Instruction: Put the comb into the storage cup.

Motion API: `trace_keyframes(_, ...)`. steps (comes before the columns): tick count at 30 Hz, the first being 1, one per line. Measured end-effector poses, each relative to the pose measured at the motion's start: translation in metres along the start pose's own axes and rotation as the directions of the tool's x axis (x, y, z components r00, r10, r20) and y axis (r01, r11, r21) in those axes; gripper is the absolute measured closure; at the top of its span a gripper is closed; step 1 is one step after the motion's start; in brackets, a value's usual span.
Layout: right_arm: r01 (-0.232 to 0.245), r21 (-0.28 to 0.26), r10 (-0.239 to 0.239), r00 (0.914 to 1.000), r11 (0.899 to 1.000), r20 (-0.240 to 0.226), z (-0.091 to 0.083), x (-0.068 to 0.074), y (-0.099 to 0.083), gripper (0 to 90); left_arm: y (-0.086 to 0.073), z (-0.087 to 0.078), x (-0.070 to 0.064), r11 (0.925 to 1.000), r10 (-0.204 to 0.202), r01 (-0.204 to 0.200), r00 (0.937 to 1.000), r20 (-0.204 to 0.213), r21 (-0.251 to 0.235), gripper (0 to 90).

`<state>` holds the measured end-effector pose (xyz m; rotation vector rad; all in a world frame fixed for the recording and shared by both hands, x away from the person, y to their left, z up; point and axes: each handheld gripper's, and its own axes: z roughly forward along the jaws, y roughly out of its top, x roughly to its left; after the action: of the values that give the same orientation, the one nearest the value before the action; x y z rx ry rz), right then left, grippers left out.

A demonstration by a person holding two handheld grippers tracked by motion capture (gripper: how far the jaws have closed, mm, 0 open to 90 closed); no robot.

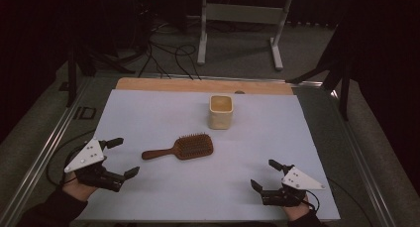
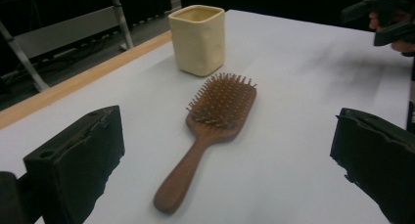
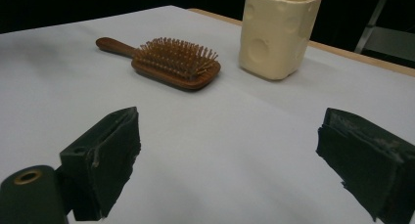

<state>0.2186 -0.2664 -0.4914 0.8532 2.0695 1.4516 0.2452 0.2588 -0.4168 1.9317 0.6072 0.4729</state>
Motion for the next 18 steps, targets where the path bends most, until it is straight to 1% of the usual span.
trace_keyframes(3,-0.002,0.002,0.002,1.0000,1.000,-0.004,0.000,0.000,0.000,8.4,0.002,0.004,0.003,0.9998,-0.015,0.015,0.9998,-0.012,0.014,0.1)
trace_keyframes(4,-0.002,0.002,0.002,1.0000,1.000,-0.005,0.000,0.000,0.000,8.4,0.003,0.006,0.004,0.9995,-0.024,0.025,0.9997,-0.004,0.022,0.1)
trace_keyframes(6,-0.003,0.002,0.003,1.0000,1.000,-0.004,0.000,0.000,0.000,8.4,0.004,0.009,0.005,0.9993,-0.021,0.021,0.9997,-0.011,0.033,0.1)
trace_keyframes(9,-0.006,0.001,0.006,1.0000,1.000,-0.004,0.000,0.000,0.000,8.4,0.007,0.014,0.006,0.9986,-0.021,0.022,0.9997,-0.008,0.048,0.1)
trace_keyframes(12,-0.006,0.002,0.006,1.0000,1.000,-0.006,0.000,0.000,0.000,8.4,0.008,0.021,0.007,0.9973,-0.020,0.019,0.9998,0.007,0.071,0.1)
trace_keyframes(14,-0.008,0.001,0.008,1.0000,1.000,-0.006,0.000,0.000,0.000,8.4,0.009,0.025,0.008,0.9963,-0.013,0.013,0.9999,0.002,0.085,0.1)
trace_keyframes(16,-0.011,0.002,0.011,0.9999,1.000,-0.008,0.000,0.000,0.000,8.4,0.010,0.029,0.010,0.9955,-0.021,0.020,0.9997,0.010,0.093,0.1)
trace_keyframes(18,-0.013,0.004,0.013,0.9999,1.000,-0.009,0.000,0.000,0.000,8.4,0.010,0.032,0.011,0.9951,-0.020,0.019,0.9997,0.013,0.097,0.1)
